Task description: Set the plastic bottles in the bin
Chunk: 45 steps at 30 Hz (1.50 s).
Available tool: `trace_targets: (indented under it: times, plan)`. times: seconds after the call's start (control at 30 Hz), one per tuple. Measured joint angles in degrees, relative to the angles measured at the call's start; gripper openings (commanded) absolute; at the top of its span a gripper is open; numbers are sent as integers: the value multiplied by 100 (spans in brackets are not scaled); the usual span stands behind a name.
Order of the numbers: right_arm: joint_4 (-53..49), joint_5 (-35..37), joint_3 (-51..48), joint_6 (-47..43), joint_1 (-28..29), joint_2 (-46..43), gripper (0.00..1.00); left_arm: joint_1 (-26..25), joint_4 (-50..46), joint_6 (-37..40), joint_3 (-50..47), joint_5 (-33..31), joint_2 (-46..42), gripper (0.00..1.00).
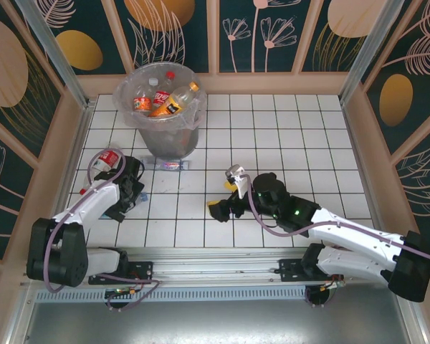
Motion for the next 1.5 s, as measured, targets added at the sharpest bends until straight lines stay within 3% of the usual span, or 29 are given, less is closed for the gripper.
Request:
trace_targets:
  times: [0.3, 0.37, 0.57, 1.27, 1.5]
  plan:
    - [-11, 39, -13, 85, 0, -33, 98, 26, 505, 201, -2, 33, 181, 77]
    - [-13, 42, -48, 90, 0, -48, 98, 26, 586, 229, 0, 44, 181, 78]
    - [-46, 39, -87, 105, 0, -48, 98, 31, 682, 389, 0, 26, 181, 92]
    - [-46, 42, -87, 107, 0, -48, 98, 848, 1043, 798, 13, 151, 474, 93]
    - [-48, 85, -87, 107, 0, -46, 98, 916, 1202, 887, 11, 297, 540, 79]
